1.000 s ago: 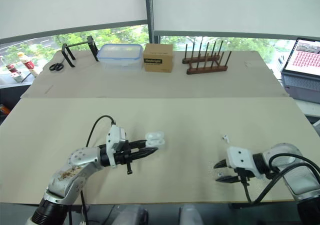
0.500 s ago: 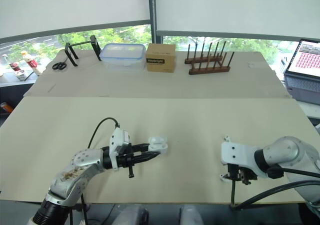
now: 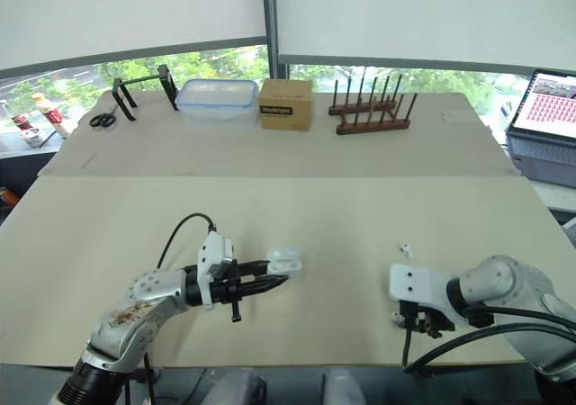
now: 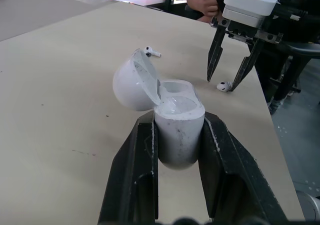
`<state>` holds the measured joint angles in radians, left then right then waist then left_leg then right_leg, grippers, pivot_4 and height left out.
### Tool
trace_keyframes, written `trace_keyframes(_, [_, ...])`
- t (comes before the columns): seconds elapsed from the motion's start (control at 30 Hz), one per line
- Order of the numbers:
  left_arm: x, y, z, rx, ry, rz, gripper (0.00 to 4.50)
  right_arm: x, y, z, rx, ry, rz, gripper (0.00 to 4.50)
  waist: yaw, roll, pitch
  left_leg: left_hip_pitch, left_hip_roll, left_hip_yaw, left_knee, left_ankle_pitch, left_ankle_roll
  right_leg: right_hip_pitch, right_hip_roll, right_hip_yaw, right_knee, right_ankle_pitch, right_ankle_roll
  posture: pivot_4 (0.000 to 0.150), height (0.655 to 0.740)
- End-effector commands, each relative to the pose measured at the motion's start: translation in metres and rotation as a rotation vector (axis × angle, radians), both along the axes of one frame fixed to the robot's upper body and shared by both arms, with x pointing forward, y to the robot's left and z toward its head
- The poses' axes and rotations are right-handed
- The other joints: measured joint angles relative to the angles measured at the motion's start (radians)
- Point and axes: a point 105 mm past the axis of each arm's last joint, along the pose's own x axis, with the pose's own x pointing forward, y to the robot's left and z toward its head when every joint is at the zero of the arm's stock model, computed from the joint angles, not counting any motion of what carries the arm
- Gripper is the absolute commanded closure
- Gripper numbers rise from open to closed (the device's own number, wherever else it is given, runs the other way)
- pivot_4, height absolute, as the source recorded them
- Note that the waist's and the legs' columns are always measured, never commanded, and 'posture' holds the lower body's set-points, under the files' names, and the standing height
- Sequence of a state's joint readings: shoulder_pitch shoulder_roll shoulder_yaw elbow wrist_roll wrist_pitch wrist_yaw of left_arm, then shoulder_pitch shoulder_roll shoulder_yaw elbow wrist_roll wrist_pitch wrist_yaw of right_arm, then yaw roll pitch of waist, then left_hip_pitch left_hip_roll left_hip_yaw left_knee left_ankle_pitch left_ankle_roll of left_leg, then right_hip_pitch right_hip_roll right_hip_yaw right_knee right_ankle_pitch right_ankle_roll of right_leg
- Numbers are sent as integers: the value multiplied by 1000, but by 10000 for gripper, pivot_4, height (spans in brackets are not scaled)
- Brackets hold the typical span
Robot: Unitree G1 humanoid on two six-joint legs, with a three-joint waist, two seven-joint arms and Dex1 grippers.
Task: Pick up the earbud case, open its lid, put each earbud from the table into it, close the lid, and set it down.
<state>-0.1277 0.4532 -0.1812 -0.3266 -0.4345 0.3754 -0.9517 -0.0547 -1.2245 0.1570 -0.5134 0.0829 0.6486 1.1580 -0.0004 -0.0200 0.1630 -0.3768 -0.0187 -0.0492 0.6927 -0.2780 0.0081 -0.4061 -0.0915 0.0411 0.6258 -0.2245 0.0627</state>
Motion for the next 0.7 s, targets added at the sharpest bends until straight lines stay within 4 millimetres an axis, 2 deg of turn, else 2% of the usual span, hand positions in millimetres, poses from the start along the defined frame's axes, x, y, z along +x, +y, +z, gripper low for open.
trace_keyframes(0.03, [-3,-2,8,-15,-30,-16,39231,-5,13,0,38,33,20,23783,-1,0,0,0,0,0,0,0,0,0,0,0,0,0,0,1500,7400])
trace_keyframes(0.33, [-2,-3,8,-14,-28,-21,39231,-8,17,4,34,68,26,23783,3,0,0,-1,-1,0,0,0,0,0,-1,0,0,0,0,1500,7400])
trace_keyframes(0.7, [-2,-4,7,-15,-25,-17,39231,1,5,7,1,24,-15,23783,6,0,0,-1,-1,0,0,0,0,0,-1,0,0,0,0,1500,7400])
